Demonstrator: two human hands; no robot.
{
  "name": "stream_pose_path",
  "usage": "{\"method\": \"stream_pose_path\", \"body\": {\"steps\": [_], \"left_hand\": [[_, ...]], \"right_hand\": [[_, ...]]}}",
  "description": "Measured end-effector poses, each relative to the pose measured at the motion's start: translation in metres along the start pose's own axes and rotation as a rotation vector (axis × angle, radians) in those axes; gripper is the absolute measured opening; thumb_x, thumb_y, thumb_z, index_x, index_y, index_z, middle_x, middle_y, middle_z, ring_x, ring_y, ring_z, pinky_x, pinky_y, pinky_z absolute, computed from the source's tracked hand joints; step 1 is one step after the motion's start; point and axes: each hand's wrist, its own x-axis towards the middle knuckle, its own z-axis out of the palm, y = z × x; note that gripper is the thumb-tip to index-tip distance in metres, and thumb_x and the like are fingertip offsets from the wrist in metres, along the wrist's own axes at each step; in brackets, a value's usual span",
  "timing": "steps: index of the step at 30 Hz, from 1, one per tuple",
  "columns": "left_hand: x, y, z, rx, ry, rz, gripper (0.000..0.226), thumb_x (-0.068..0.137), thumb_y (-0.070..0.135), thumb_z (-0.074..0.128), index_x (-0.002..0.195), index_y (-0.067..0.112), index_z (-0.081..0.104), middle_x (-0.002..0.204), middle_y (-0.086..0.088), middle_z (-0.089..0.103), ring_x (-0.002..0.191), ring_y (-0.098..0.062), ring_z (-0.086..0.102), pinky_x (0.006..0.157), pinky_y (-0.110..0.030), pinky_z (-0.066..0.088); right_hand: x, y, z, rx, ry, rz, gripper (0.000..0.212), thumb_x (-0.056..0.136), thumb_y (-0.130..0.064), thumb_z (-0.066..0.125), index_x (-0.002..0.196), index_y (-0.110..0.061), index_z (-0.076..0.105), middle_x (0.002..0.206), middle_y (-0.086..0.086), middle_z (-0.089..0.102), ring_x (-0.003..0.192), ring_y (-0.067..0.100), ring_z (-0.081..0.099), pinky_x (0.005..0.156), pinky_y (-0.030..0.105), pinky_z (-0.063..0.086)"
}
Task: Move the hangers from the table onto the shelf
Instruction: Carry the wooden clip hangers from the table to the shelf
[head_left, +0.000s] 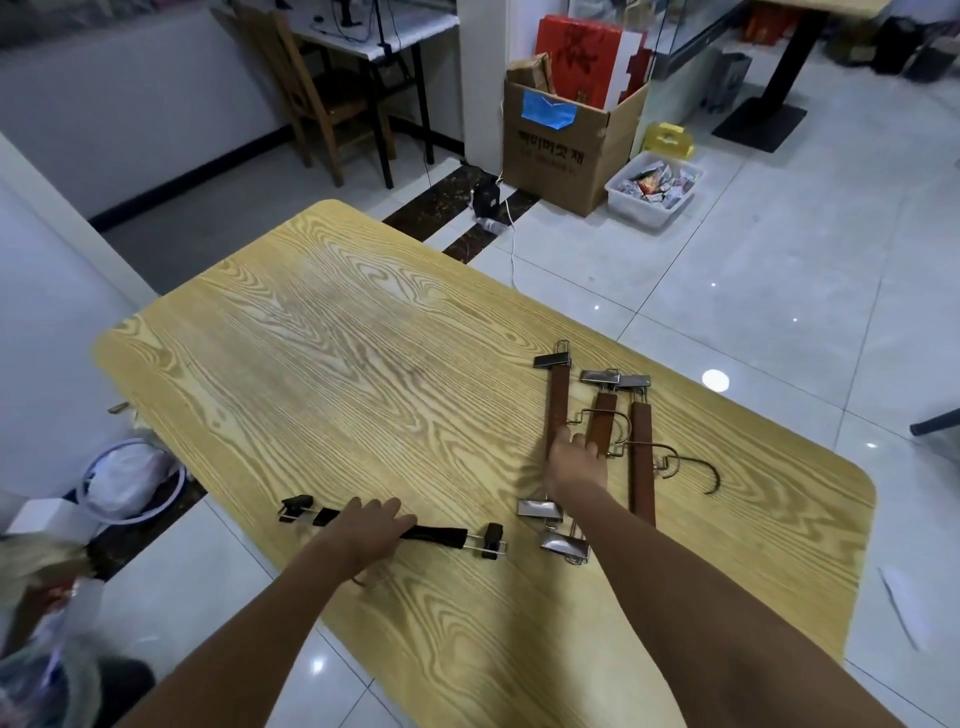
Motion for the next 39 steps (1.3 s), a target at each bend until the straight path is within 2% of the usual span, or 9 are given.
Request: {"method": "stream_pose_path", "body": {"steps": [6,9,13,20,23,26,29,33,39], "left_hand": [[0.016,-0.013,-0.03,-0.128,-0.037,0.071,0.037,0.099,0.019,0.039,0.136,0.02,0.043,0.129,-0.009,0.054,0.119,-0.026,0.051,0.098,-0.035,0.036],[0.021,-0.021,-0.044,-0.278,-0.056,0.052,0.035,0.094,0.023,0.052,0.129,0.022,0.053,0.128,-0.006,0.055,0.117,-0.022,0.053,0.092,-0.032,0.043],[0.03,-0.028,-0.058,-0.338,-0.063,0.048,0.035,0.089,0.02,0.061,0.125,0.02,0.06,0.129,-0.003,0.056,0.118,-0.02,0.054,0.094,-0.031,0.045],[0.04,-0.013,-0.055,-0.243,-0.091,0.041,0.04,0.09,0.021,0.055,0.129,0.016,0.05,0.13,-0.008,0.05,0.119,-0.025,0.051,0.095,-0.035,0.042],[0.04,-0.009,-0.046,-0.197,-0.04,0.031,0.043,0.093,0.019,0.047,0.135,0.016,0.04,0.13,-0.013,0.045,0.114,-0.03,0.053,0.09,-0.037,0.041],[0.039,-0.007,-0.044,-0.169,-0.013,-0.029,0.043,0.094,0.014,0.042,0.136,0.018,0.035,0.135,-0.016,0.037,0.113,-0.034,0.05,0.094,-0.043,0.038],[0.033,-0.01,-0.043,-0.112,0.018,-0.076,0.044,0.095,0.011,0.04,0.137,0.019,0.032,0.141,-0.017,0.029,0.119,-0.035,0.044,0.097,-0.047,0.037],[0.01,-0.019,-0.046,-0.11,0.091,-0.134,0.044,0.095,0.009,0.037,0.138,0.02,0.032,0.136,-0.015,0.035,0.119,-0.032,0.043,0.099,-0.045,0.035],[-0.05,-0.038,-0.047,-0.072,0.211,-0.228,0.04,0.097,0.011,0.035,0.136,0.017,0.034,0.131,-0.011,0.043,0.118,-0.03,0.045,0.097,-0.045,0.038]], "right_hand": [[0.011,-0.003,0.008,-0.015,-0.038,-0.025,0.078,0.089,-0.02,0.06,0.149,-0.005,0.014,0.146,0.019,0.033,0.135,0.034,0.033,0.109,0.04,0.032],[0.013,-0.004,0.009,-0.032,-0.04,-0.039,0.075,0.089,-0.017,0.058,0.149,-0.005,0.014,0.146,0.019,0.031,0.134,0.034,0.033,0.108,0.04,0.033],[0.02,0.0,0.008,-0.003,0.007,-0.03,0.06,0.094,-0.008,0.045,0.147,-0.006,0.019,0.143,0.018,0.036,0.132,0.035,0.038,0.106,0.041,0.035],[0.032,-0.008,0.016,0.064,0.076,0.045,0.051,0.097,-0.006,0.038,0.144,0.0,0.021,0.138,0.02,0.046,0.124,0.031,0.05,0.101,0.036,0.041],[0.034,-0.015,0.019,0.137,0.064,0.105,0.058,0.095,-0.006,0.046,0.144,0.004,0.017,0.133,0.02,0.049,0.118,0.029,0.055,0.096,0.034,0.044],[0.03,-0.022,0.018,0.235,0.049,0.155,0.069,0.09,-0.002,0.055,0.145,0.004,0.014,0.134,0.021,0.044,0.118,0.031,0.054,0.095,0.034,0.046],[0.024,-0.029,0.01,0.345,0.069,0.173,0.072,0.088,0.004,0.051,0.148,0.0,0.011,0.138,0.023,0.034,0.107,0.034,0.061,0.086,0.036,0.05],[0.012,-0.038,-0.012,0.309,0.112,0.1,0.068,0.091,-0.011,0.049,0.149,-0.011,0.013,0.134,0.022,0.038,0.091,0.032,0.065,0.066,0.032,0.045],[-0.025,-0.071,-0.058,0.266,0.343,-0.16,0.046,0.099,-0.039,0.042,0.14,-0.021,0.03,0.113,0.013,0.054,0.087,0.033,0.063,0.064,0.033,0.043]]}}
